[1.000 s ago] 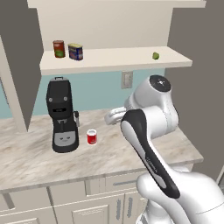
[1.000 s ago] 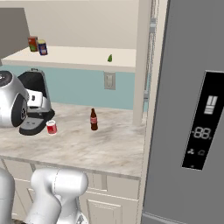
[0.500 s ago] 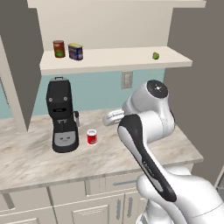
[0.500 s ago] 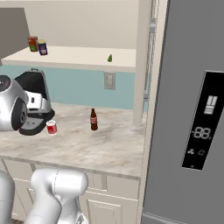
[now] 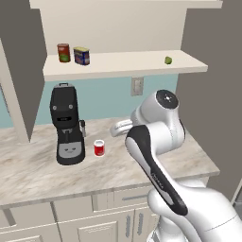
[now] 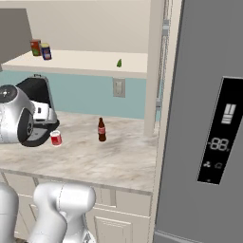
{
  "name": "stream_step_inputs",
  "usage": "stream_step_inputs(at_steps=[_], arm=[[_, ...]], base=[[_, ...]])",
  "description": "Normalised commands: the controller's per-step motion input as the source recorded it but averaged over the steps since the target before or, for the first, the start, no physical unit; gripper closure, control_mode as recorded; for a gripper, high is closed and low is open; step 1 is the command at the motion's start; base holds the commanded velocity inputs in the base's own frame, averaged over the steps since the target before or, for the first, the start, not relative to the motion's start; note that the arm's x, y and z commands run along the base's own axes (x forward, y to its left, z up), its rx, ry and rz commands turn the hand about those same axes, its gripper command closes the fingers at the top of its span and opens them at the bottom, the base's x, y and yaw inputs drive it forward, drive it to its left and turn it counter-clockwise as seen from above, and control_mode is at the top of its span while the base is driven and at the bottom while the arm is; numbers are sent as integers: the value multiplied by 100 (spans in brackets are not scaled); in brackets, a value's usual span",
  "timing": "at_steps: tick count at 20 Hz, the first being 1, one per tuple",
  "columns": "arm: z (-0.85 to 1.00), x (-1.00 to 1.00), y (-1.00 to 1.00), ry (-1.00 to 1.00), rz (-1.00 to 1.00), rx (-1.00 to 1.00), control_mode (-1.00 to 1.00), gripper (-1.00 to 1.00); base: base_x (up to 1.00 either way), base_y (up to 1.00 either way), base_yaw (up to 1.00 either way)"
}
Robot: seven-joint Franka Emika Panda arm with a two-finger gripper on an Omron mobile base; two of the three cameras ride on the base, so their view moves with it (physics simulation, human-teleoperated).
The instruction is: Pick the cans from the counter and place them in their designated side in the cabinet.
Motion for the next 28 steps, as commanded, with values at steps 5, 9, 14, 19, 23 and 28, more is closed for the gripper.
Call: stream_step_inputs(at_steps=[5,9,14,19,23,28], arm=[[-13,17,3,0,0,1,-100,-100],[-13,17,6,0,0,1,-100,-100],[-13,16,8,0,0,0,-100,-100],[-16,16,9,0,0,0,-100,-100],[-17,18,10,0,0,0,-100,-100],[-19,22,9,1,0,0,-100,-100]], base=[[0,0,0],[0,0,0],[0,0,0],[0,0,0],[0,0,0],[0,0,0]])
